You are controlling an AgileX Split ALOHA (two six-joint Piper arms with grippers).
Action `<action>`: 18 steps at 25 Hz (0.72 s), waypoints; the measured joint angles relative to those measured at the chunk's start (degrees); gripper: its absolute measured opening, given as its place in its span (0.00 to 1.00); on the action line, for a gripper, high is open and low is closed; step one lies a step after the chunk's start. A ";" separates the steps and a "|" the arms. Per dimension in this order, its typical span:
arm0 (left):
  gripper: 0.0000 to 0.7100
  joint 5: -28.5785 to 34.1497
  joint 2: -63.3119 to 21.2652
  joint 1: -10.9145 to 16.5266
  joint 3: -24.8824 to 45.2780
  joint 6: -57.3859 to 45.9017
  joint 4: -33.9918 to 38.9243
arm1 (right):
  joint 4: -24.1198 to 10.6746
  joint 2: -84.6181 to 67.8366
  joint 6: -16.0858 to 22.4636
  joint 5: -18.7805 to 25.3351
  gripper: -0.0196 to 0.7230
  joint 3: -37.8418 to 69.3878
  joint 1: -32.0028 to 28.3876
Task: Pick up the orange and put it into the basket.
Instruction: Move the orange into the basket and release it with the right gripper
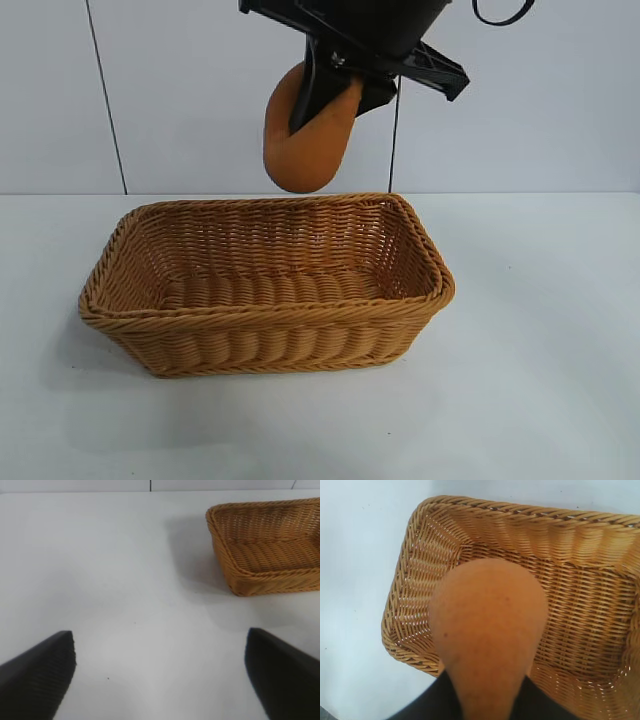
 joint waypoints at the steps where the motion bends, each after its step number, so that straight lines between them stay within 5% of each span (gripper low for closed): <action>1: 0.92 0.00 0.00 0.00 0.00 0.00 0.00 | 0.28 1.47 0.00 -1.13 0.11 0.05 0.00; 8: 0.92 0.00 0.00 0.00 0.00 0.00 0.00 | 4.85 9.81 -4.86 -5.64 0.11 0.18 0.01; 10: 0.92 0.00 0.00 0.00 0.00 0.00 0.00 | 5.17 9.95 -5.49 -5.69 0.19 0.18 0.01; 15: 0.92 0.00 0.00 0.00 0.00 0.00 0.00 | 5.31 9.87 -5.86 -5.53 0.81 0.18 0.01; 18: 0.92 0.00 0.00 0.00 0.00 0.00 0.00 | 4.25 9.18 -5.71 -2.76 0.92 -0.76 0.01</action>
